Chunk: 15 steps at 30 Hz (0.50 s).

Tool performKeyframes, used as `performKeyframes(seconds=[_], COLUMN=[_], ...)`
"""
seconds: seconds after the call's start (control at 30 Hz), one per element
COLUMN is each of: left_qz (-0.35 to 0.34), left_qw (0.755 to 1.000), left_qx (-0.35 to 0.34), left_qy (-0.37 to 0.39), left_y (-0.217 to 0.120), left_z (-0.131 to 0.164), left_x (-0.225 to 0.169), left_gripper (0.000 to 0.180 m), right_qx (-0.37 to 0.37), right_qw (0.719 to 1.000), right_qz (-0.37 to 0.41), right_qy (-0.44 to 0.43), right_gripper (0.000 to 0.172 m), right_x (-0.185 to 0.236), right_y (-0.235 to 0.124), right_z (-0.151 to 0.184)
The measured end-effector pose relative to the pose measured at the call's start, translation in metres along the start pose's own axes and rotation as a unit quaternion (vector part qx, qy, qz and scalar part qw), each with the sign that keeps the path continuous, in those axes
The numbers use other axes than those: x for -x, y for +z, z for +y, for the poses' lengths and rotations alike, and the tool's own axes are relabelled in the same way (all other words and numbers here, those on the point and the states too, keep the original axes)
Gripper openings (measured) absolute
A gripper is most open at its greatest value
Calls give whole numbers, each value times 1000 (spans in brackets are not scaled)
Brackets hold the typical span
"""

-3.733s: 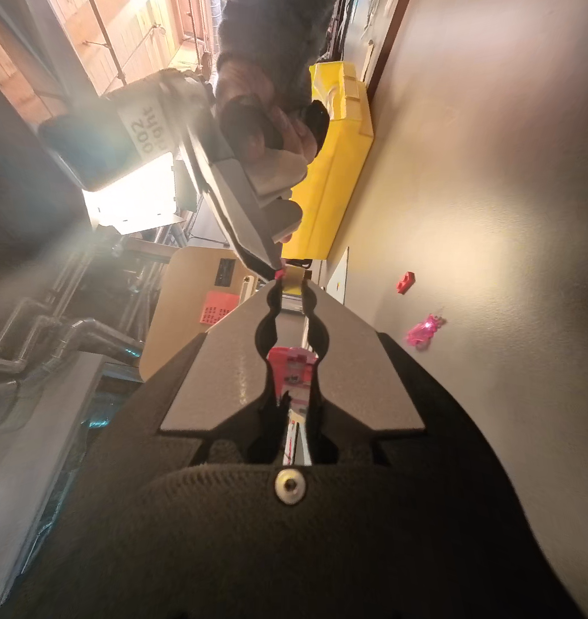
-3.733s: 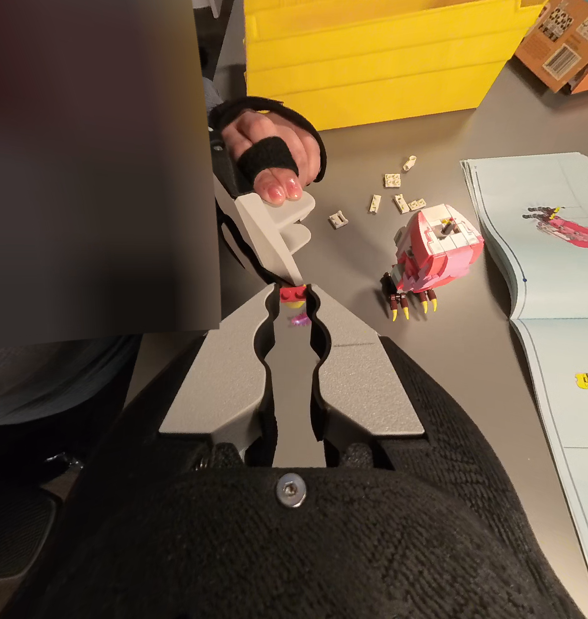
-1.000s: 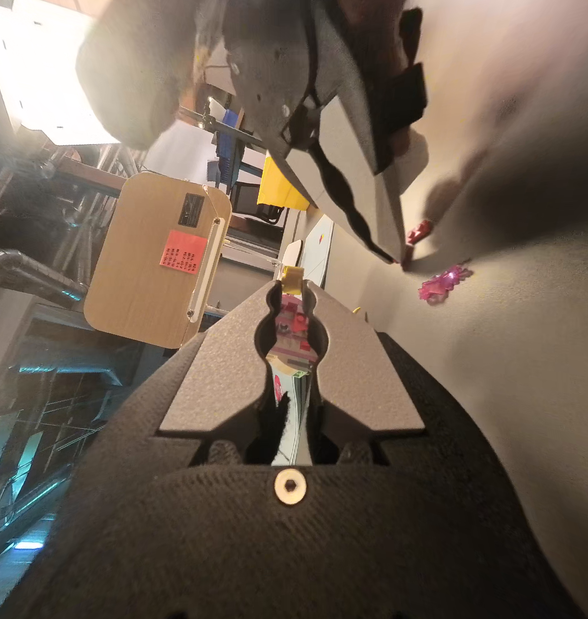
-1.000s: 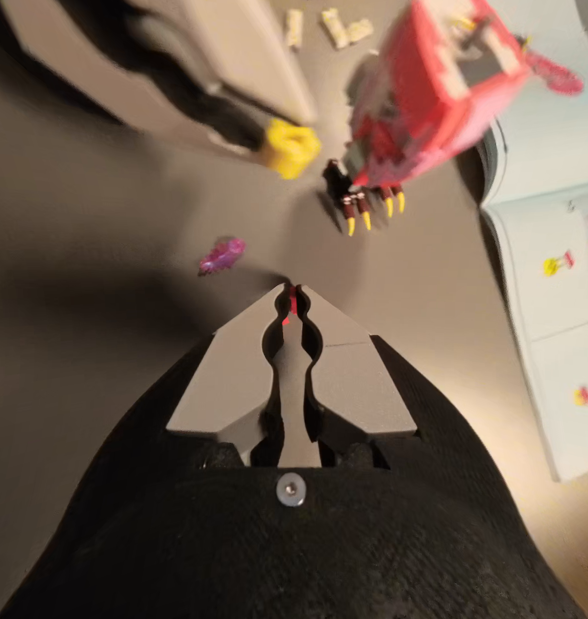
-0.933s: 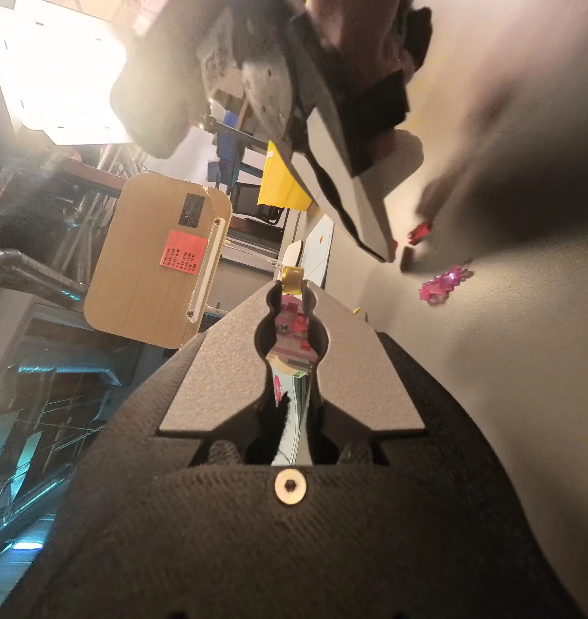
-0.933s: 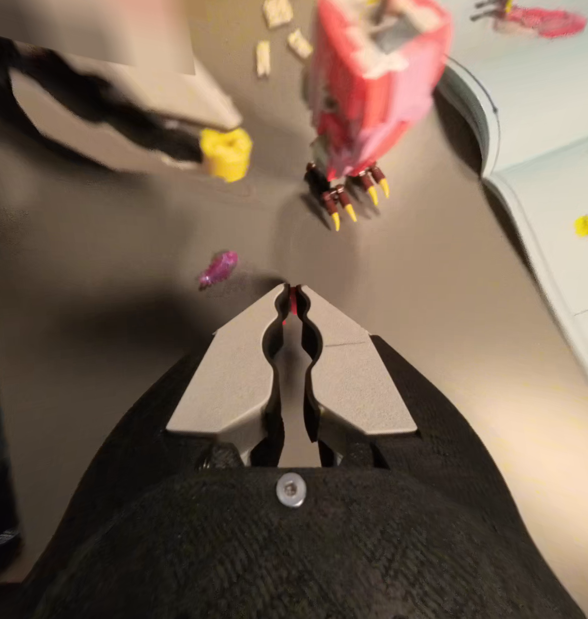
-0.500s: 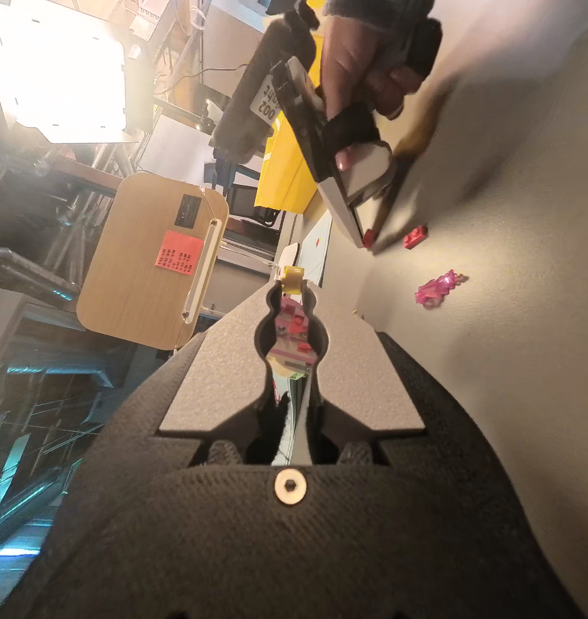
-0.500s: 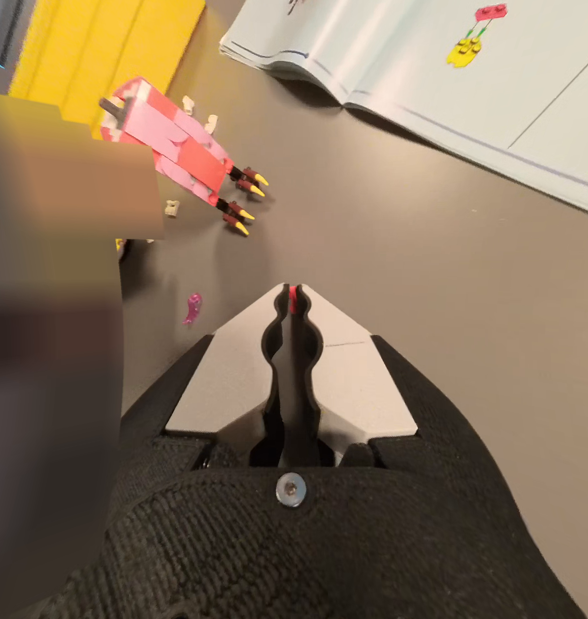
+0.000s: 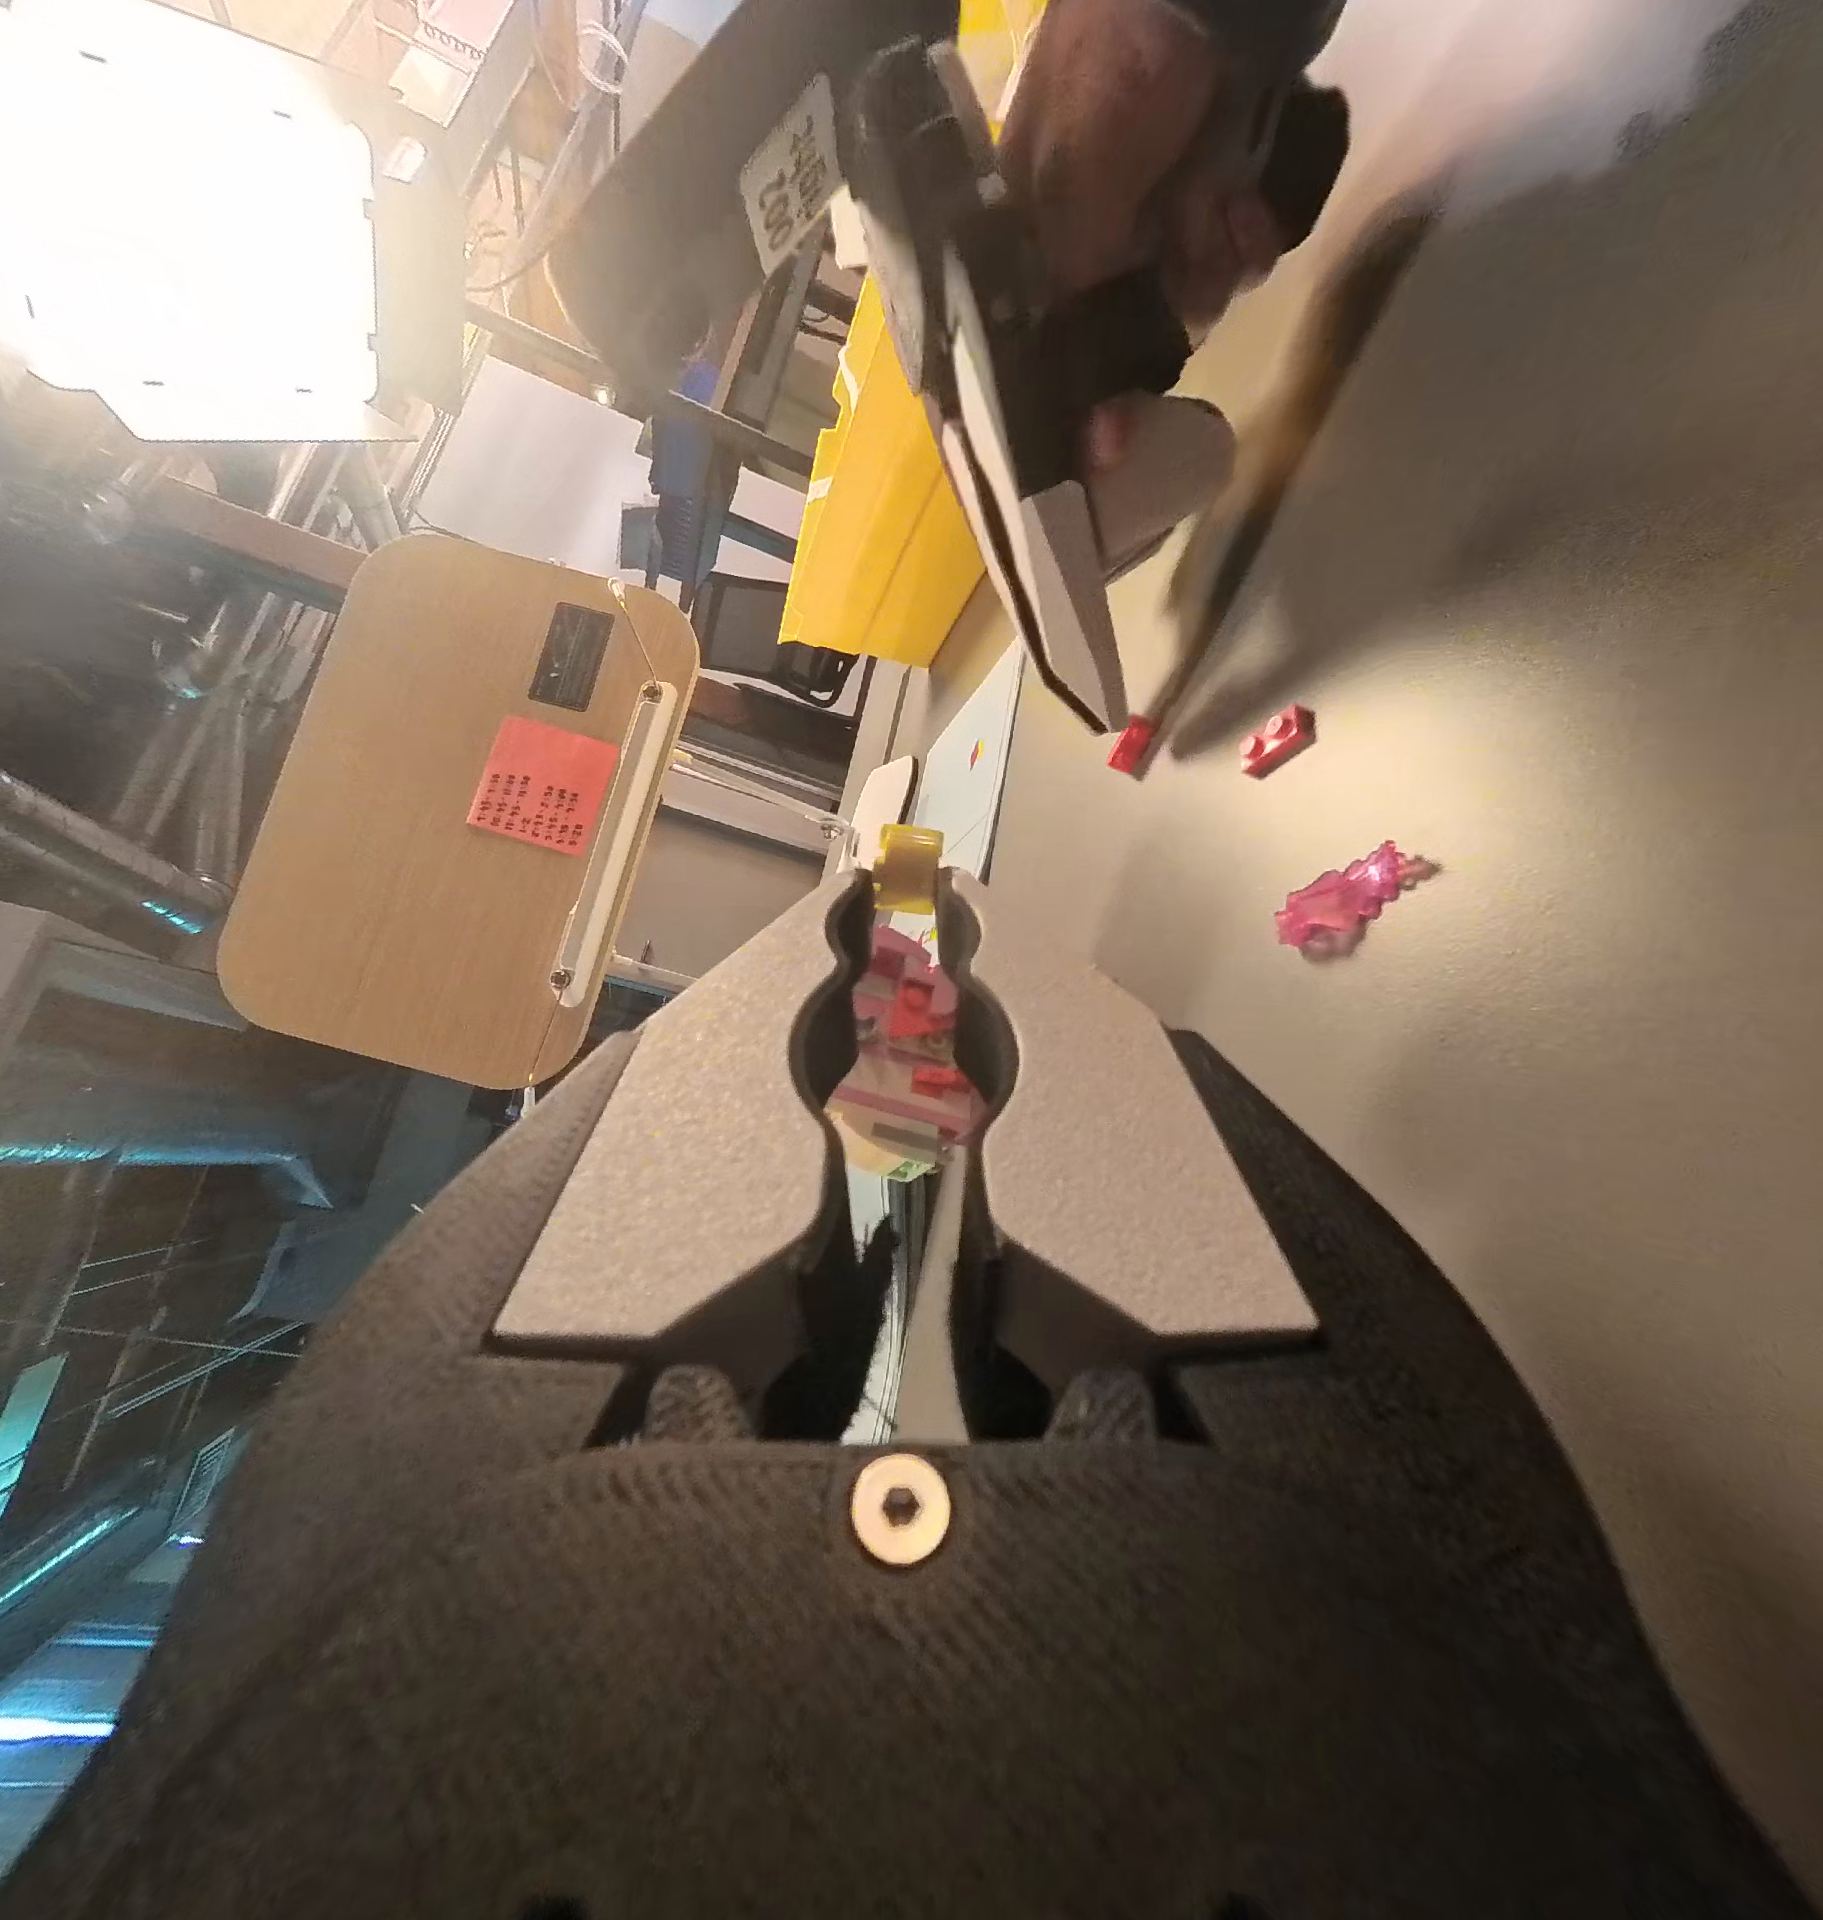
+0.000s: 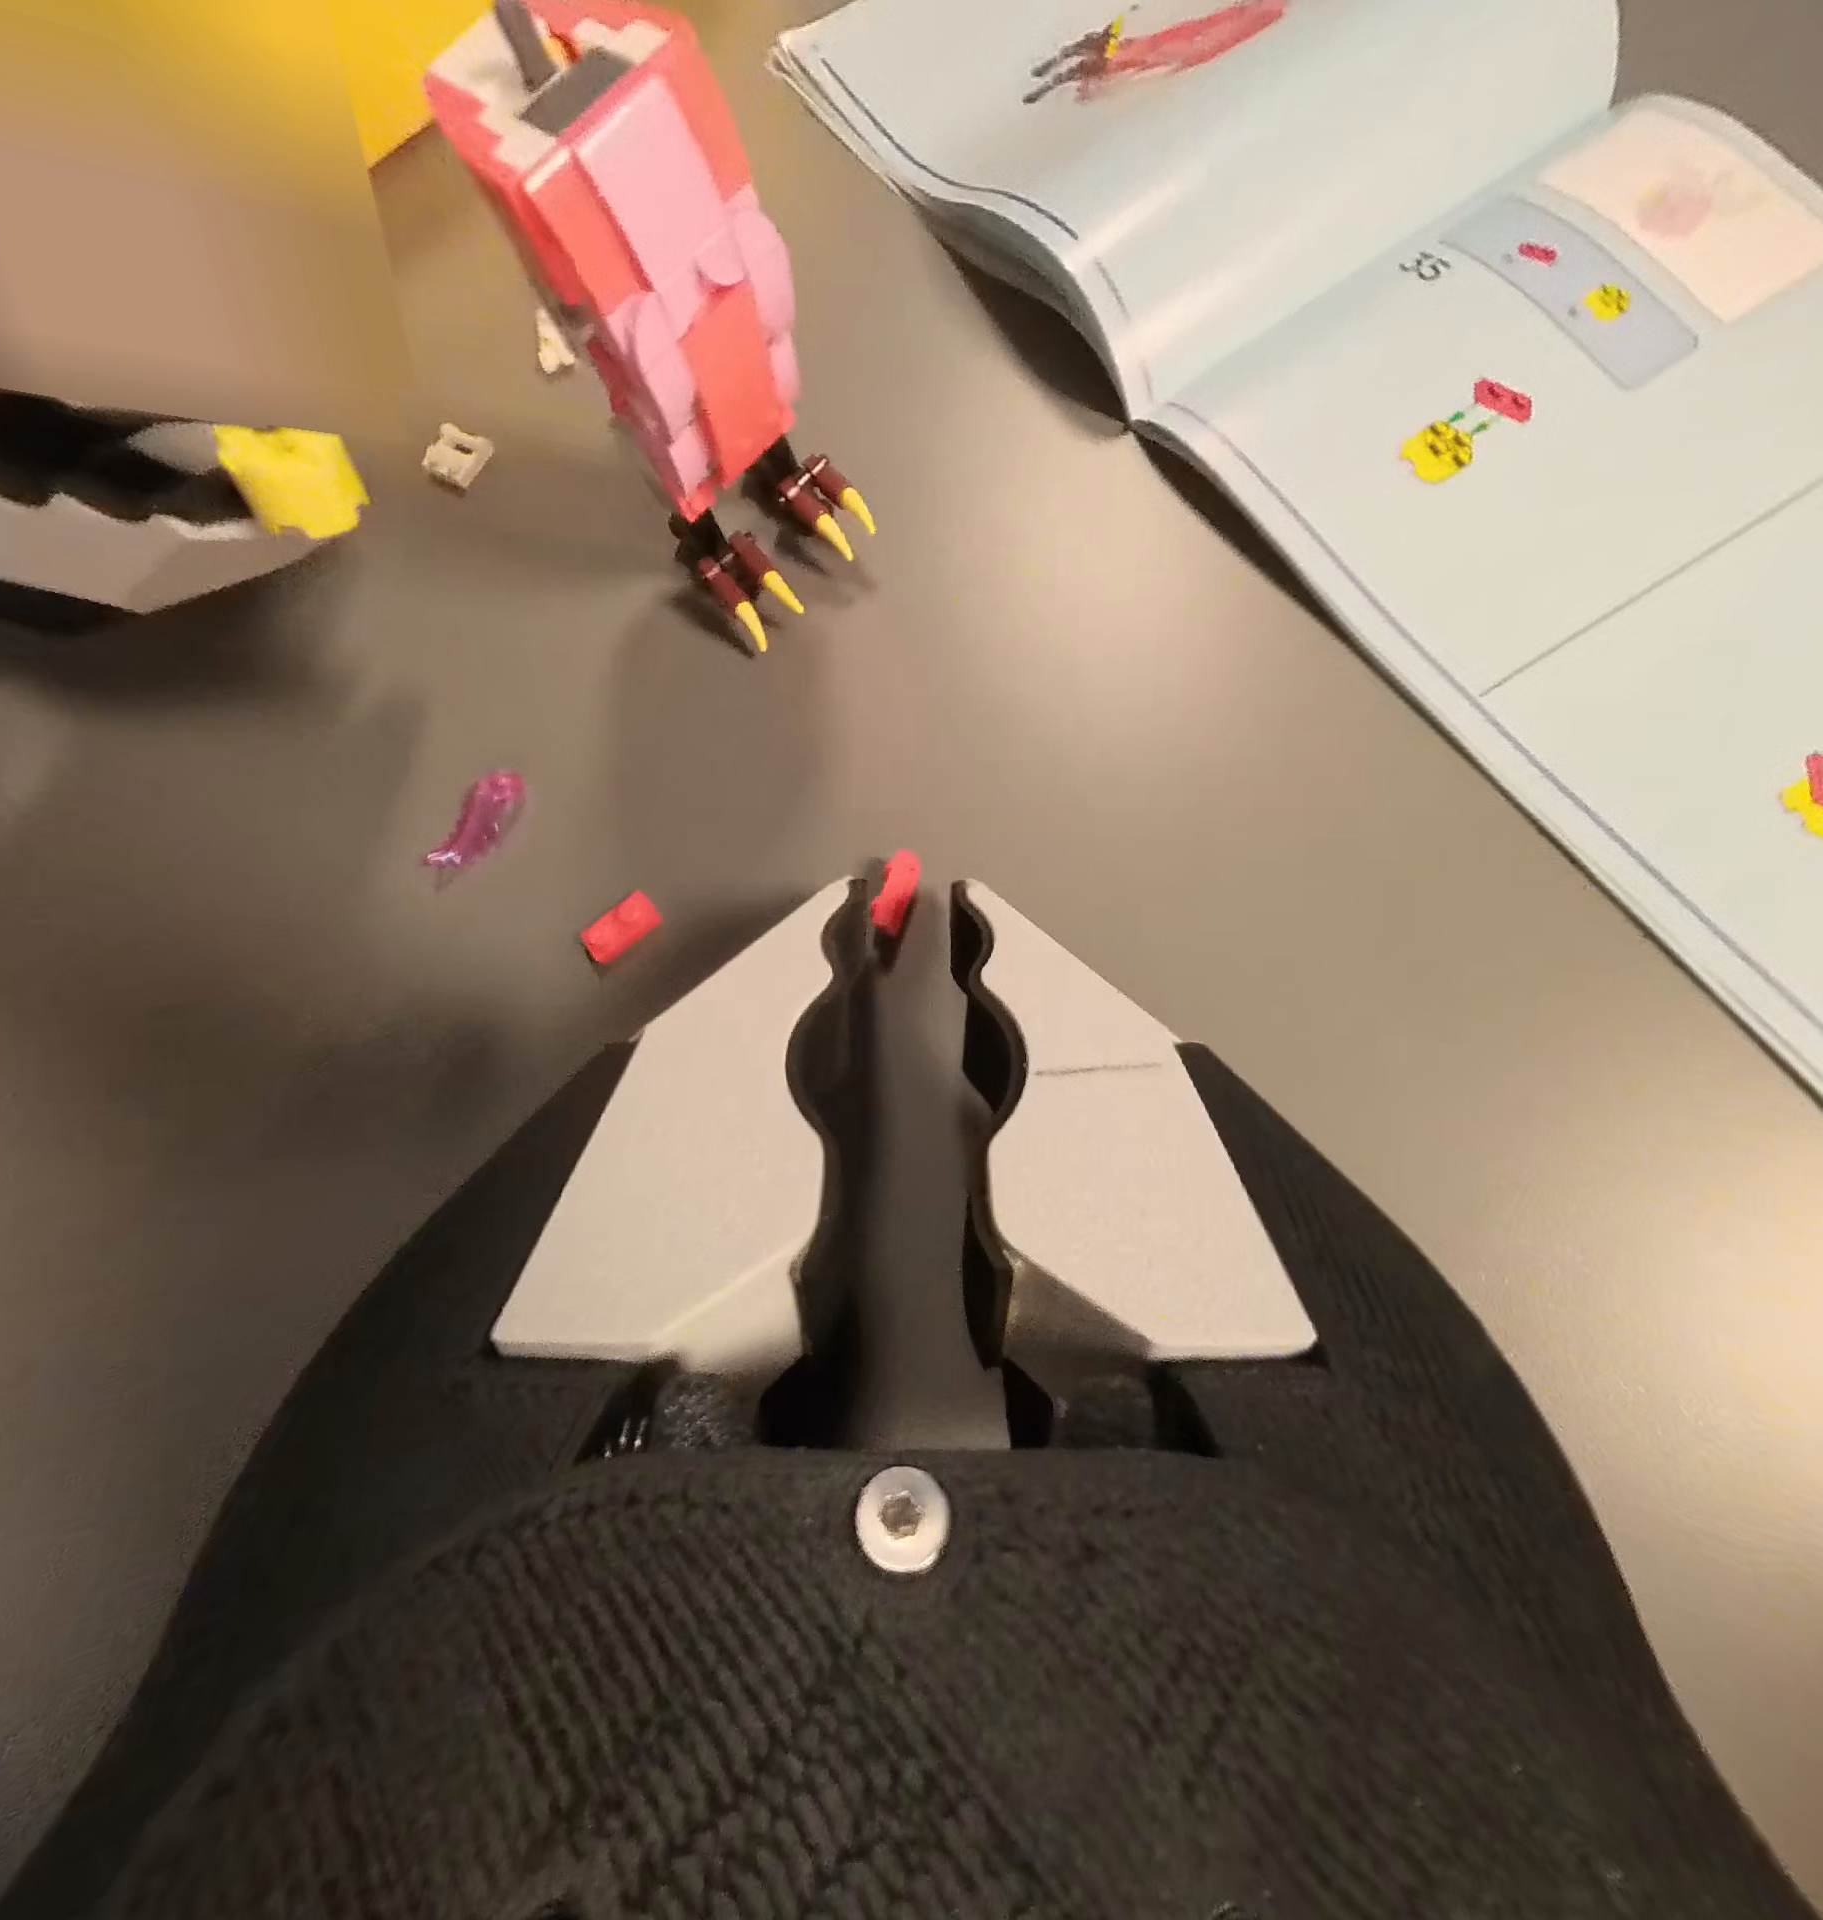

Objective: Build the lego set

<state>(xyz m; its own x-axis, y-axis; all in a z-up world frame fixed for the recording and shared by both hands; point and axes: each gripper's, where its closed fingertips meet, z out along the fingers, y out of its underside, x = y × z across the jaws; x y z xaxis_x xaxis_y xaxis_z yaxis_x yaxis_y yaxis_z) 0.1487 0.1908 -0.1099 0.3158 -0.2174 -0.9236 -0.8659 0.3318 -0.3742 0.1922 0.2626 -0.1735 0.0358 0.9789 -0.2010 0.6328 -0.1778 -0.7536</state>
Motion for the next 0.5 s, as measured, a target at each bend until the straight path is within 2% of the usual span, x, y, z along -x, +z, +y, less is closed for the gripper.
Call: performKeyframes(seconds=[0.23, 0.43, 0.5], left_qz=[2, 4, 4], left_qw=[1000, 1000, 1000], left_qx=[-2, -3, -2], left_qy=[-2, -3, -2], left_y=[0, 0, 0], left_z=[0, -1, -1], left_x=[-1, -1, -1], left_gripper=[10, 10, 10], right_qx=[24, 11, 1], right_qw=[999, 992, 989], right_qz=[39, 23, 32], right_qy=[-28, 127, 145], right_gripper=[2, 2, 5], right_x=[-2, -12, -18], right_y=[1, -5, -9], right_z=[8, 8, 6])
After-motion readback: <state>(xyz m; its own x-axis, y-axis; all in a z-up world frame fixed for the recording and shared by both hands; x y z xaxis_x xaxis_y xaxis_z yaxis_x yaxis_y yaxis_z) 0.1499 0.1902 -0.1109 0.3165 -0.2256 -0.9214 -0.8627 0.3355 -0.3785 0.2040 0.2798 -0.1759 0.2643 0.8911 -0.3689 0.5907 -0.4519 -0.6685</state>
